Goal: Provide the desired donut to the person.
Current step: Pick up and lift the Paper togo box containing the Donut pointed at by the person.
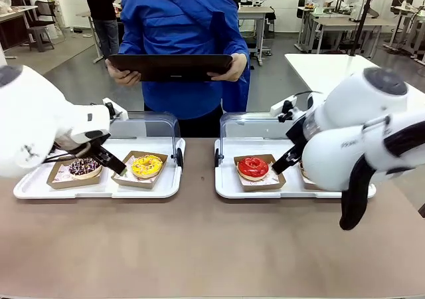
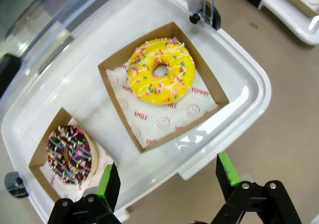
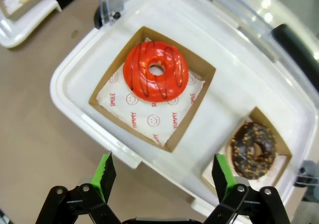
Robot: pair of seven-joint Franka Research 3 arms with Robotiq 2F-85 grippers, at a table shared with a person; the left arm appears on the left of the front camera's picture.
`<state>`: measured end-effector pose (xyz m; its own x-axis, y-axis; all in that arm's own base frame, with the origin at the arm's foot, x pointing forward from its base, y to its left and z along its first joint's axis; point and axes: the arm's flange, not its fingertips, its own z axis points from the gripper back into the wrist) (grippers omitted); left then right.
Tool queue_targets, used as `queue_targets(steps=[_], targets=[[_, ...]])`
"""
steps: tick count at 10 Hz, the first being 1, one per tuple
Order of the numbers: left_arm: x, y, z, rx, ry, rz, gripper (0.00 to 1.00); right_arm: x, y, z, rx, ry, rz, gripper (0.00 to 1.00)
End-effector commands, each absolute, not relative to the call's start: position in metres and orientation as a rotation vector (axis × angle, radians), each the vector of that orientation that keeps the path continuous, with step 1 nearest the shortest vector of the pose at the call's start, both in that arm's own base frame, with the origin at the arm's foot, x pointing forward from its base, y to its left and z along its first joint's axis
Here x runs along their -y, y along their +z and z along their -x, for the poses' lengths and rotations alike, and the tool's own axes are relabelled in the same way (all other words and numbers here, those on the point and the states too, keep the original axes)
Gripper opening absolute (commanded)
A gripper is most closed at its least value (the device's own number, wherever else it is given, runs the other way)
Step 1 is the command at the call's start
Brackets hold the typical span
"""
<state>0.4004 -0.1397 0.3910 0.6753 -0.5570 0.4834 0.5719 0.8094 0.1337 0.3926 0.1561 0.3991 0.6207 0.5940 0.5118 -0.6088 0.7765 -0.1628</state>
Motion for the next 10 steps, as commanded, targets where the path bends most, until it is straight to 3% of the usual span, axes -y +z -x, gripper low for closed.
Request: queue_targets(steps=[1, 3, 5, 7, 10], targets=[[0.071, 0.414, -0.324, 0.487, -0.712, 0.138, 1.0, -0.088, 0.442, -0.336, 0.534, 0.88, -0.127, 1.0], [0.026, 0.412, -0.264, 0.514, -0.751, 0.28, 1.0, -0.039, 0.456, -0.291, 0.556, 1.013, -0.199, 1.0], [-0.007, 0.411, -0.224, 0.649, -0.815, 0.343, 1.0, -0.006, 0.459, -0.269, 0.653, 1.013, -0.234, 1.0], [-0.031, 0.412, -0.216, 0.778, -0.83, 0.366, 1.0, 0.018, 0.463, -0.258, 0.788, 1.034, -0.283, 1.0], [-0.045, 0.421, -0.221, 0.819, -0.813, 0.379, 1.0, 0.036, 0.469, -0.248, 0.857, 0.993, -0.285, 1.0]])
